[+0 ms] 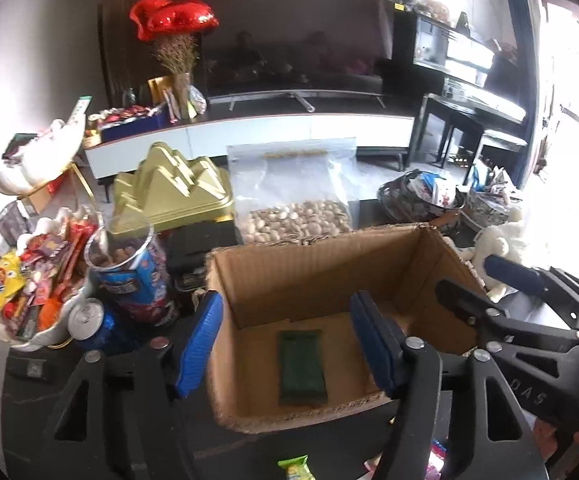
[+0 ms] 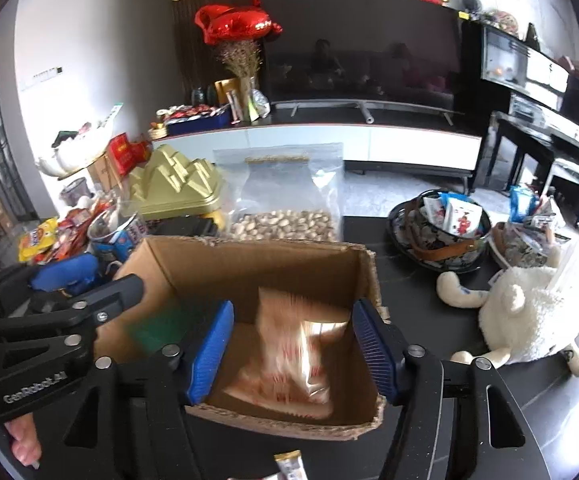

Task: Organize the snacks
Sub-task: 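Carry both snacks into the cardboard box and open both tools, then move both tools back toward the snack pile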

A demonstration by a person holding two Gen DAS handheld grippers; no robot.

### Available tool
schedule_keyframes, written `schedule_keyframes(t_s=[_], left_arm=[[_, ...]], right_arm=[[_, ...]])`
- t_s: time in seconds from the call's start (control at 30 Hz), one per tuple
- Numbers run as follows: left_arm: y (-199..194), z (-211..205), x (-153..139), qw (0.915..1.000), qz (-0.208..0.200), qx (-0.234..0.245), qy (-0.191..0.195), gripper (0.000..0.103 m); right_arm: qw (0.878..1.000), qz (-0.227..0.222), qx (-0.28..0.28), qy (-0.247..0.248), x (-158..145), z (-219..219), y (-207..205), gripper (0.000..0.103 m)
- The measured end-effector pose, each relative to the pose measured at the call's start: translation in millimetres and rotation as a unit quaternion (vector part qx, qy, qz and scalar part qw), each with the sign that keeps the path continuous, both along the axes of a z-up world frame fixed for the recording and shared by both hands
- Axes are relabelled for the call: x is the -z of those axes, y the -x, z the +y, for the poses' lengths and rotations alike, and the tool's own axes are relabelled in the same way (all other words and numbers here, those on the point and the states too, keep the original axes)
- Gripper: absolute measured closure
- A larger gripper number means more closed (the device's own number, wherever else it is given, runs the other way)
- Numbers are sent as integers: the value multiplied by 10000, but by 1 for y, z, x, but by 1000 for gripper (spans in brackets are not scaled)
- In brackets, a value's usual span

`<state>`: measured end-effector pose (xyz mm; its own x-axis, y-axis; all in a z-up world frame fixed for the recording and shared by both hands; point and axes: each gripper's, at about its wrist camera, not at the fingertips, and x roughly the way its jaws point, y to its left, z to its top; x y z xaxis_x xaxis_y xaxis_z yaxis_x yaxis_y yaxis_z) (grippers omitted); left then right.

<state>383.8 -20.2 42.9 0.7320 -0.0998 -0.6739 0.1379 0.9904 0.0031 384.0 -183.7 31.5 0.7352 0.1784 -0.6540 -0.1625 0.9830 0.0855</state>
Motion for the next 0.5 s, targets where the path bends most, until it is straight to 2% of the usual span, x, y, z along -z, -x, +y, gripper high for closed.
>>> schedule_keyframes(t_s=[0.1,0.2,0.5], left_arm=[[16,0,-2,9999,-93,-49,-120,33],[31,0,-4,9998,-164,-50,-78,28],[82,1,-18,9992,-346,-203,-36,24]], right_arm=[[10000,19,16,-4,0,-3,9,39],[10000,-2,1,-12,-1,-5,23,39],[9998,-154,-149,52,-14,-7,77,39]])
